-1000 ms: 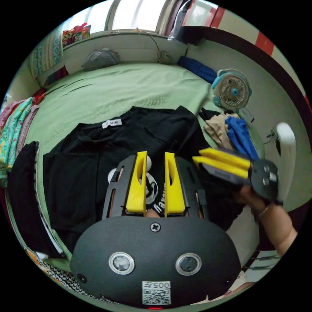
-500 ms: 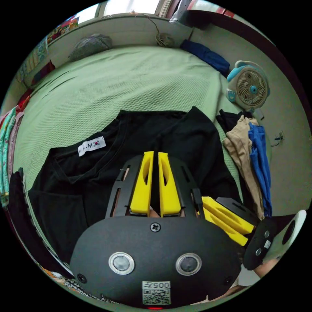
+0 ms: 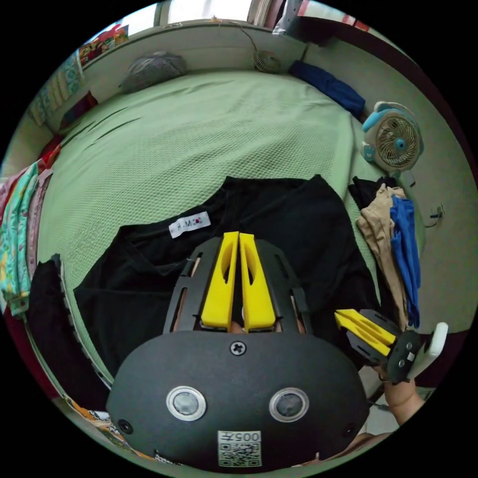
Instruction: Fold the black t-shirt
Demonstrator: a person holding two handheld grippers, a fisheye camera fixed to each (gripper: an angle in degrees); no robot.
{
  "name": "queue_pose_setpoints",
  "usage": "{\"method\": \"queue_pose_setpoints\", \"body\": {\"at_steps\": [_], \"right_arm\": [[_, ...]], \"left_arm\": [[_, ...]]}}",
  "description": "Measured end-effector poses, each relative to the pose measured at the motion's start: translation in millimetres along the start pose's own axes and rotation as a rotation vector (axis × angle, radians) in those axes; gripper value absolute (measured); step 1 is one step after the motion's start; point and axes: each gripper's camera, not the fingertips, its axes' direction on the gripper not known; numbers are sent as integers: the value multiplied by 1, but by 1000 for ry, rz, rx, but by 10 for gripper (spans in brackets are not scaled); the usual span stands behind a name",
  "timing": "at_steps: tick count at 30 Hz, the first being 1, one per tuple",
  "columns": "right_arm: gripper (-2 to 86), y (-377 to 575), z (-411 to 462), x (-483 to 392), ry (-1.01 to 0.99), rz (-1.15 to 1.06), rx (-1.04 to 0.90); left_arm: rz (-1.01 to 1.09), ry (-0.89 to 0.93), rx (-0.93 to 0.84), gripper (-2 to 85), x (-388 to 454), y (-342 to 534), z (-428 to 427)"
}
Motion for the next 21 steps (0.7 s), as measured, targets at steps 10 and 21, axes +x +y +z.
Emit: {"method": "queue_pose_setpoints", "body": {"at_steps": [10, 21], "right_arm": [[32, -7, 10, 26, 145, 118, 86], [-8, 18, 31, 38, 165, 148, 23]], "left_arm": [[172, 125, 88, 43, 43, 84, -11], [146, 91, 25, 38, 30, 159, -14]]}}
